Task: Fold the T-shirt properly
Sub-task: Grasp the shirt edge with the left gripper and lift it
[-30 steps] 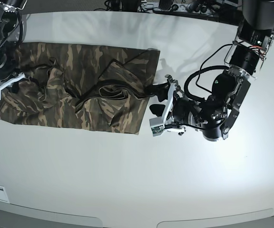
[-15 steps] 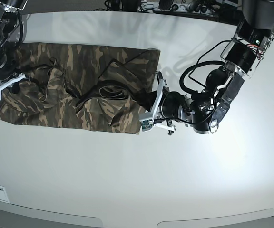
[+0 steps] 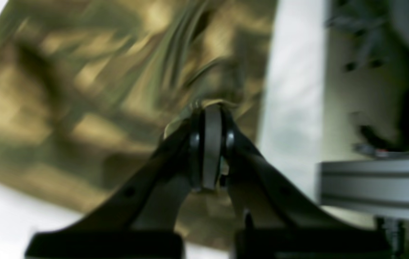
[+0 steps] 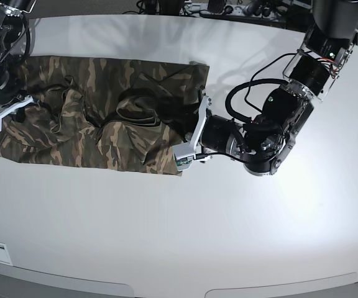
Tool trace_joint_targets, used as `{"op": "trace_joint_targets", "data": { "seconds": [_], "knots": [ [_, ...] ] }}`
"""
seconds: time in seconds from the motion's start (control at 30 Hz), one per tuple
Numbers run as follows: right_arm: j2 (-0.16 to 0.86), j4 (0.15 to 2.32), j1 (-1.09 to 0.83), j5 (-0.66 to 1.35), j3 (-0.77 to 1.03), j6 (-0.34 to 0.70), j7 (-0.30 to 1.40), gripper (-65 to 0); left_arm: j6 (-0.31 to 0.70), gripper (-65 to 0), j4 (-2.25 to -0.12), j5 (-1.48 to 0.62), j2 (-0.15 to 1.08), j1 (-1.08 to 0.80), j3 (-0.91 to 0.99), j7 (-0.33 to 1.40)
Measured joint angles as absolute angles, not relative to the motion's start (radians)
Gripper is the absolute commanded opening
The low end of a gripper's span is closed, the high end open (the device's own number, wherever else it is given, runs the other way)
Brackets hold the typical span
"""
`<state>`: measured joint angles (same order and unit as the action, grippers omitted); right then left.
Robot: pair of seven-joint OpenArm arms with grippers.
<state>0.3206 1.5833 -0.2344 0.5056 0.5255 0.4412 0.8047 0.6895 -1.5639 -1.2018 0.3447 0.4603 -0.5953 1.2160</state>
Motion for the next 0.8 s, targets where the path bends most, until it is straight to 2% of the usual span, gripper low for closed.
{"op": "trace_joint_targets", "data": {
  "seconds": [0.37, 0.6, 0.73, 0.77, 0.8],
  "knots": [
    [0.321, 1.583, -0.235, 0.506, 0.525, 0.442, 0.805, -65.0, 0.690, -65.0, -1.564, -1.222, 0.200, 0.411, -0.595, 1.231],
    [0.320, 1.583, -0.234, 0.506, 0.525, 0.442, 0.805, -65.0, 0.690, -64.0, -1.564, -1.206, 0.174, 0.332, -0.595, 1.232],
    [0.320, 1.583, -0.235, 0.505, 0.525, 0.441, 0.805, -65.0, 0.690, -35.4, -1.564, -1.205, 0.174, 0.342, -0.595, 1.232],
    [0.321, 1.583, -0.234, 0.505, 0.525, 0.442, 0.805, -65.0, 0.690, -30.5, -1.564, -1.205, 0.174, 0.350, -0.595, 1.234],
    [0.321, 1.583, -0.235, 0.506, 0.525, 0.442, 0.805, -65.0, 0.690, -28.3, -1.564, -1.206, 0.174, 0.361, -0.591, 1.253]
  ]
}}
